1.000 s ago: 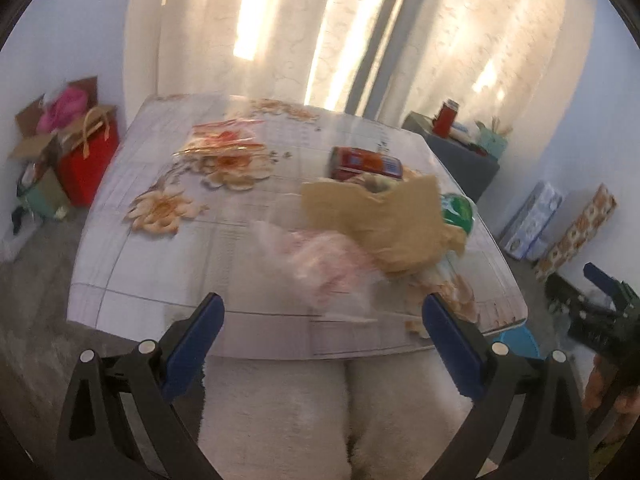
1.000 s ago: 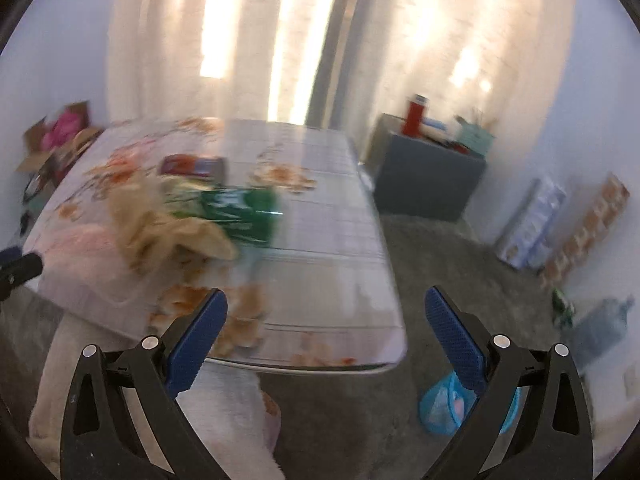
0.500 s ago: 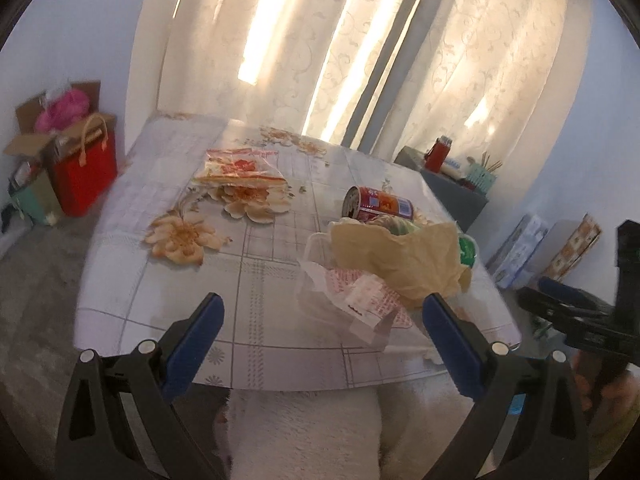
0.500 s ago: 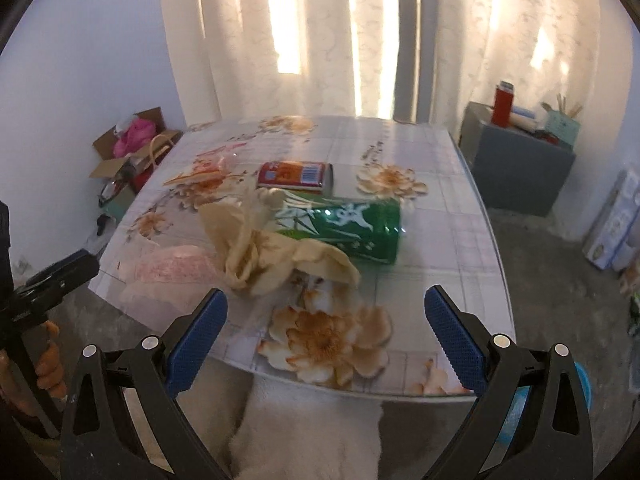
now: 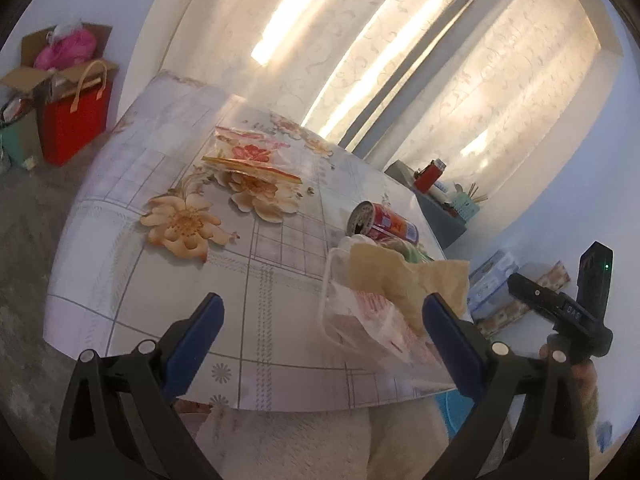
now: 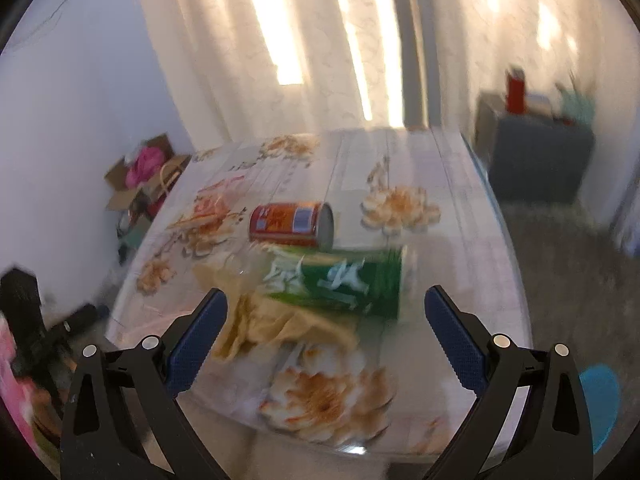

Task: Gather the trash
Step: 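Move both grippers back toward the table items, then grasp the green bottle with the right gripper while the left grasps the red can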

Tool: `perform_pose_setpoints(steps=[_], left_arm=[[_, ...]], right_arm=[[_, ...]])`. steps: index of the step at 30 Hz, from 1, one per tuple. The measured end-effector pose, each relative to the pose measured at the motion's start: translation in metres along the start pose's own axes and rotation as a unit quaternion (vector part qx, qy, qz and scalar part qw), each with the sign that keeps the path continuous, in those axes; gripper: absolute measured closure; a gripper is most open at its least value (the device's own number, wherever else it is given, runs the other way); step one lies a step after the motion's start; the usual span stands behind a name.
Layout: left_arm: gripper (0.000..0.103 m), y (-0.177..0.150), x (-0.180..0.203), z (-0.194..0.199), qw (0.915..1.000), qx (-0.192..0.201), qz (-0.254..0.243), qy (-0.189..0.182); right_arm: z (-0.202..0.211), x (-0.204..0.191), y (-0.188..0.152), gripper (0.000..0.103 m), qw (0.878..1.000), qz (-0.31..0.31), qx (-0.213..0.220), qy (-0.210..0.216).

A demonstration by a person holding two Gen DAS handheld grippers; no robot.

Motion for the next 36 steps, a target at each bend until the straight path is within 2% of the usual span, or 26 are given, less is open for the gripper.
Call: perform_pose_setpoints(steps=[3, 5, 6, 10, 12, 17, 22, 26, 30, 33, 36], left_arm=[[0.006, 0.001, -0.004, -0.003, 1.0000, -0.005, 0.004, -0.004], [0.006, 0.000, -0.004, -0.003, 1.0000, -0.007, 0.004, -0.004], [0.006, 0.000, -0.004, -0.003, 1.0000, -0.008, 0.003, -0.004], [0.006, 0.000, -0.002, -0.002, 0.9999, -0.008, 0.002, -0.007], [0.006, 0.000, -0.001, -0.003, 0.9999, -0.008, -0.001, -0.006], [0.006, 0.002, 0.000, -0.004, 0.9999, -0.008, -0.012, 0.005], [0.006, 0.003, -0.004, -0.004, 0.9998, -0.010, -0.015, 0.007], [0.006, 0.003, -0.009, -0.007, 0.9998, -0.012, -0.012, 0.008], [0.006, 0.003, -0.012, -0.011, 0.9998, -0.015, -0.009, 0.009], [0.006, 0.009, -0.011, -0.011, 0.9998, -0.012, -0.012, 0.008], [0.006, 0.030, -0.001, -0.011, 0.9989, -0.007, -0.045, 0.006]], right_arm=[[-0.013, -0.006, 0.013, 0.008, 0.991, 0.127, -0.012, -0.030], [-0.030, -0.009, 0.021, 0.009, 0.974, 0.218, -0.034, -0.049], [-0.036, -0.011, 0.025, 0.014, 0.967, 0.245, -0.045, -0.050], [-0.059, -0.021, 0.032, 0.018, 0.946, 0.306, -0.106, -0.006], [-0.072, -0.030, 0.026, 0.021, 0.927, 0.347, -0.139, 0.008], [-0.094, -0.040, 0.010, 0.032, 0.897, 0.391, -0.201, 0.035], [-0.111, -0.049, -0.007, 0.034, 0.863, 0.437, -0.249, 0.047], [-0.121, -0.051, -0.014, 0.034, 0.843, 0.460, -0.275, 0.051], [-0.132, -0.051, -0.019, 0.034, 0.827, 0.475, -0.296, 0.051], [-0.136, -0.052, -0.020, 0.034, 0.822, 0.480, -0.302, 0.052], [-0.136, -0.051, -0.022, 0.034, 0.818, 0.486, -0.302, 0.052]])
Point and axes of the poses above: each gripper's, at about its wrist camera, not at the fingertips, and z roughly against the way its jaws point, x to its right, y to its top, the point moved 10 cm from there along -z, roughly the way its jaws point, and after that the axes turned 6 degrees about -x, right-handed, at the moved point
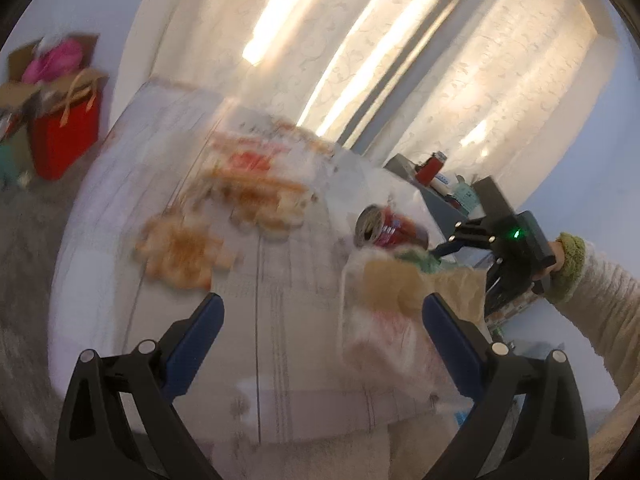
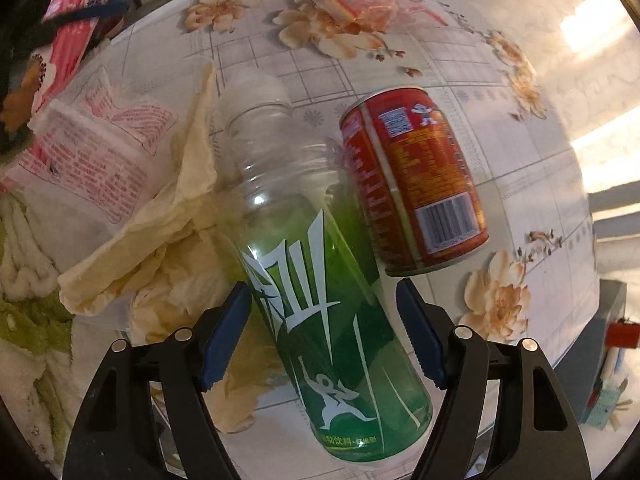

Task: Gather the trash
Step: 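Grasp the green bottle with the right gripper while the left grasps the red can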

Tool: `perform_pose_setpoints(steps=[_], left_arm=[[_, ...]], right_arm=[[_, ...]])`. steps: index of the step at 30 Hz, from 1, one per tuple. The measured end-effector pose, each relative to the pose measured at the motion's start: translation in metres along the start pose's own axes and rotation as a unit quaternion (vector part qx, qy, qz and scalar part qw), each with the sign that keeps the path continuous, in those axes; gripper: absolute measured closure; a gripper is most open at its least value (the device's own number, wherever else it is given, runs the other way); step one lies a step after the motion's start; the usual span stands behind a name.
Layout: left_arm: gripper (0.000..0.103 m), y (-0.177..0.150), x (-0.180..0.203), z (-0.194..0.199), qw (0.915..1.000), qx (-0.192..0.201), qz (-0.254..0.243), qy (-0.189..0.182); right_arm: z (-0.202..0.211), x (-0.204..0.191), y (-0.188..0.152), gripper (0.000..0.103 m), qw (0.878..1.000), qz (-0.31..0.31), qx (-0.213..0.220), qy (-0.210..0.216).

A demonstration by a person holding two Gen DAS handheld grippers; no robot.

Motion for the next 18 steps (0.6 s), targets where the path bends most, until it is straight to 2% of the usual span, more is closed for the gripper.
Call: perform_pose_setpoints(steps=[2, 3, 5, 7, 8, 9, 12, 14, 18], left_arm=[[0.006, 0.022, 0.013, -0.003, 0.9990, -0.001, -0.044, -0.008], [0.006, 0.036, 0.024, -0.012, 0.9965, -0.014, -0.081, -0.014], [0.006, 0.059, 0.040, -0.032, 0.9893, -0.031, -0.142, 0.006], [0.006, 0.072, 0.054, -0.052, 0.9774, -0.043, -0.206, 0.018], [0.006, 0.078, 0.063, -0.069, 0.9677, -0.053, -0.245, 0.027], [0.006, 0.080, 0.066, -0.080, 0.9621, -0.063, -0.264, 0.032], [0.006, 0.083, 0.080, -0.127, 0.9372, -0.105, -0.330, 0.040], [0.011, 0.083, 0.090, -0.151, 0.9225, -0.127, -0.363, 0.033], [0.015, 0.085, 0.111, -0.188, 0.9044, -0.161, -0.395, 0.006]], right_arm=[[0.000, 0.000, 0.000, 0.034, 1.000, 0.000, 0.003, 0.001], [0.000, 0.000, 0.000, 0.034, 1.000, -0.001, 0.005, 0.000], [0.003, 0.001, -0.001, 0.034, 1.000, -0.005, 0.012, 0.001], [0.006, 0.003, -0.004, 0.032, 1.000, -0.011, 0.022, 0.002], [0.007, 0.004, -0.006, 0.032, 1.000, -0.014, 0.026, 0.002], [0.007, 0.006, -0.007, 0.032, 0.999, -0.016, 0.028, 0.003], [0.005, 0.005, -0.013, 0.032, 0.999, -0.018, 0.034, 0.003], [0.002, 0.006, -0.018, 0.032, 0.999, -0.016, 0.034, 0.002], [-0.001, 0.009, -0.030, 0.037, 0.999, -0.017, 0.042, 0.003]])
Point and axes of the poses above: each gripper's, at about its wrist camera, not at the fingertips, and z roughly against the way its jaws point, x to its right, y to its top, the point moved 10 cm from there along -z, roughly the way its jaws point, and after that the axes turned 6 degrees about -x, right-handed, at the moved point
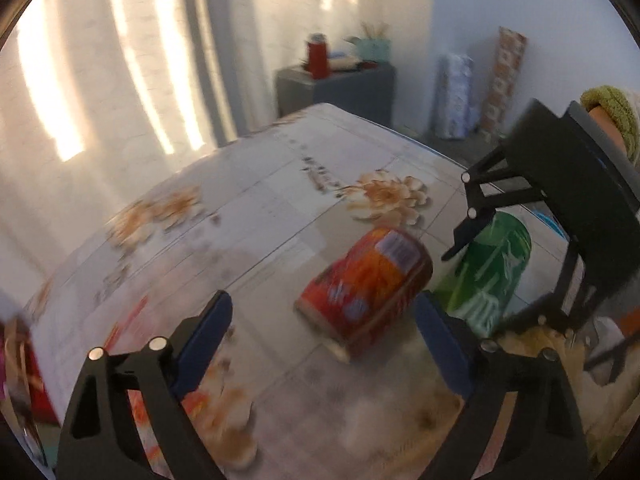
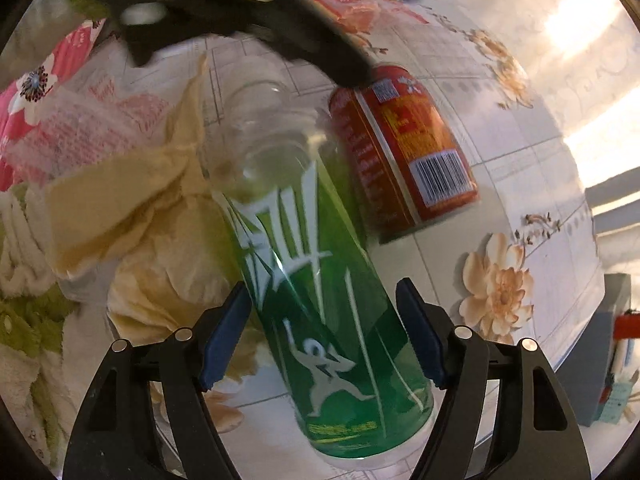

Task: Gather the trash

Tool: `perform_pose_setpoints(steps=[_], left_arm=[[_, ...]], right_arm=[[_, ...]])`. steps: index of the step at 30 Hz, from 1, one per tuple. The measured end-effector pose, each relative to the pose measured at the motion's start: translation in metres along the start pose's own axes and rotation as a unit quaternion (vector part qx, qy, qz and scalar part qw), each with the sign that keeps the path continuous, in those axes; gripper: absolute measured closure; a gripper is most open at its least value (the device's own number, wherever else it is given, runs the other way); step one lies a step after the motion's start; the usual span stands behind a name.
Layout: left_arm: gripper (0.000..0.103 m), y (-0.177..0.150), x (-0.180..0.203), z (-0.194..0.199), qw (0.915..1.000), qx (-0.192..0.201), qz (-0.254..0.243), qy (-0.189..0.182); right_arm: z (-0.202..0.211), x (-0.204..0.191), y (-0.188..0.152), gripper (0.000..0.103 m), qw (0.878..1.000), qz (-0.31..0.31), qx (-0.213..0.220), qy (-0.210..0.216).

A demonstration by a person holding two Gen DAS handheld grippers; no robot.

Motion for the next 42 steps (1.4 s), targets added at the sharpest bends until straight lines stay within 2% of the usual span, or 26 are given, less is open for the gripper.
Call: perform_pose_setpoints(steps=[5, 9, 12, 16, 21, 23, 26, 29, 34, 36, 39, 42], left_arm=[[0.015, 0.016, 0.011, -0.036, 0.9977, -0.048, -0.038, -0.028], [0.015, 0.018, 0.022, -0.057, 0.9917, -0.090, -0.076, -0.051], [0.015, 0.019, 0.027, -0.069, 0.9863, -0.124, -0.085, -0.068], [0.020, 0.019, 0.027, -0.082, 0.9808, -0.157, -0.088, -0.074], [0.034, 0.011, 0.032, -0.100, 0.9725, -0.199, -0.099, -0.071], [0.036, 0.008, 0.034, -0.106, 0.9701, -0.211, -0.100, -0.067], [0.037, 0.006, 0.035, -0.112, 0.9687, -0.222, -0.081, -0.075], [0.038, 0.007, 0.033, -0.115, 0.9694, -0.225, -0.072, -0.066], [0.038, 0.008, 0.023, -0.117, 0.9701, -0.233, -0.033, -0.061], [0.038, 0.009, 0.019, -0.115, 0.9712, -0.230, -0.016, -0.058], [0.039, 0.018, 0.012, -0.115, 0.9736, -0.220, 0.009, -0.059], [0.039, 0.025, 0.006, -0.106, 0.9758, -0.207, 0.035, -0.060]], right_arm=[[0.003, 0.004, -0.018, 0.039, 1.000, -0.004, 0.008, 0.010], [0.004, 0.010, -0.034, 0.039, 1.000, -0.009, 0.011, 0.011], [0.006, 0.015, -0.050, 0.040, 1.000, -0.013, 0.013, 0.011], [0.009, 0.022, -0.071, 0.040, 1.000, -0.019, 0.014, 0.010], [0.008, 0.027, -0.091, 0.039, 0.999, -0.034, 0.014, 0.008], [0.009, 0.027, -0.099, 0.040, 0.999, -0.041, 0.011, 0.009], [0.012, 0.027, -0.113, 0.040, 0.999, -0.048, 0.007, 0.006], [0.016, 0.026, -0.127, 0.039, 0.998, -0.057, 0.001, 0.002], [0.023, 0.025, -0.136, 0.030, 0.998, -0.064, 0.001, -0.004], [0.032, 0.012, -0.129, 0.027, 0.998, -0.068, 0.010, -0.008], [0.039, 0.012, -0.120, 0.025, 0.997, -0.075, 0.023, -0.016], [0.039, 0.014, -0.090, 0.024, 0.996, -0.078, 0.026, -0.032]])
Point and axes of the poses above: each gripper's, at about its wrist camera, not at the fingertips, and z roughly against the way its jaws point, x to its right, y to its top, the point moved 10 cm from there along -z, roughly the way its jaws point, and after that the axes turned 6 degrees about -x, right-handed, at the moved point
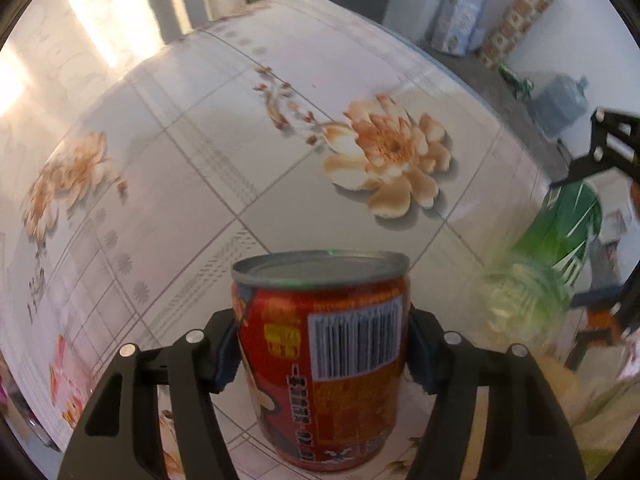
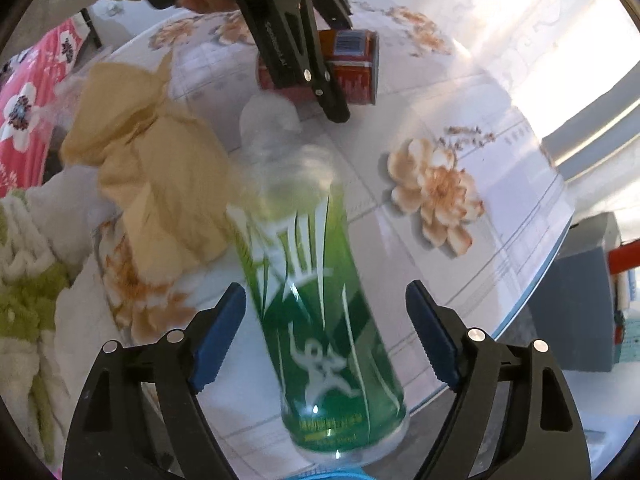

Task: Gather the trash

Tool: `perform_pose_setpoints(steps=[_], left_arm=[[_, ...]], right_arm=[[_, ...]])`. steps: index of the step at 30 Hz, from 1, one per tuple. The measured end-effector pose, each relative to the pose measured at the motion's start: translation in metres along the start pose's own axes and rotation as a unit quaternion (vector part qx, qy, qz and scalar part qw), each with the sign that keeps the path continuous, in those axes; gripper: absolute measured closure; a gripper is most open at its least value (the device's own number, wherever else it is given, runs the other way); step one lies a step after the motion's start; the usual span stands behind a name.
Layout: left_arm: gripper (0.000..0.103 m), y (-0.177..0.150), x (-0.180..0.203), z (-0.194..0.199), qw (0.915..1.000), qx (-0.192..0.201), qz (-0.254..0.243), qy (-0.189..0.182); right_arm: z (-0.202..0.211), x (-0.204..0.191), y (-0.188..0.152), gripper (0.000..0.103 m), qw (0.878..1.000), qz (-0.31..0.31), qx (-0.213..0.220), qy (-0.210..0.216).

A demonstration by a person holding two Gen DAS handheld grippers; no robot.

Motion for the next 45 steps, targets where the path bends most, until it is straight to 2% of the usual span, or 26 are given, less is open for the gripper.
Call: perform_pose_setpoints(steps=[6, 10, 12, 19, 23, 27, 29, 33, 35, 38, 45], left_arm=[[0.039, 0.000, -0.004, 0.022, 0.9987, 0.034, 0.037, -0.011], [0.039, -0.005, -0.007, 0.035, 0.9965, 0.059, 0.057, -0.017], [0.039, -0.011, -0.004, 0.043, 0.9958, 0.068, 0.059, -0.013], [0.039, -0.020, -0.002, 0.066, 0.9887, 0.134, 0.067, -0.012], [0.039, -0.017, -0.017, 0.070, 0.9756, 0.188, 0.112, -0.023], [0.039, -0.019, -0.039, 0.070, 0.9565, 0.248, 0.153, -0.019], [0.039, -0.020, -0.043, 0.066, 0.9530, 0.258, 0.158, -0.015], [0.039, -0.026, -0.043, 0.056, 0.9517, 0.256, 0.168, -0.013], [0.039, -0.027, -0.039, 0.057, 0.9515, 0.264, 0.158, -0.006], [0.039, -0.031, -0.026, 0.050, 0.9643, 0.231, 0.129, 0.009], [0.036, -0.035, -0.020, 0.048, 0.9720, 0.200, 0.122, 0.020]], right_arm=[[-0.008, 0.008, 0.025, 0.027, 1.000, -0.003, -0.011, -0.025], [-0.019, 0.002, 0.029, 0.039, 0.999, -0.008, -0.021, -0.042], [-0.023, 0.004, 0.031, 0.041, 0.999, -0.011, -0.019, -0.050], [-0.016, 0.000, 0.024, 0.043, 0.997, -0.022, -0.024, -0.071], [-0.013, -0.001, 0.020, 0.043, 0.995, -0.041, -0.032, -0.087], [-0.011, 0.004, 0.017, 0.044, 0.993, -0.062, -0.034, -0.090], [-0.011, 0.004, 0.015, 0.044, 0.993, -0.065, -0.035, -0.090], [-0.015, 0.003, 0.018, 0.044, 0.994, -0.060, -0.033, -0.090], [-0.014, 0.002, 0.018, 0.044, 0.994, -0.061, -0.031, -0.088], [-0.020, 0.006, 0.021, 0.044, 0.994, -0.063, -0.029, -0.086], [-0.021, 0.009, 0.022, 0.044, 0.994, -0.073, -0.023, -0.083]])
Point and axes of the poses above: each gripper's, at about its wrist camera, not at the fingertips, and z roughly against the way its jaws point, x to its right, y to its top, the point moved 10 cm from there along -z, roughly the way its jaws point, and after that the axes turned 6 degrees about -x, right-handed, at the moved point
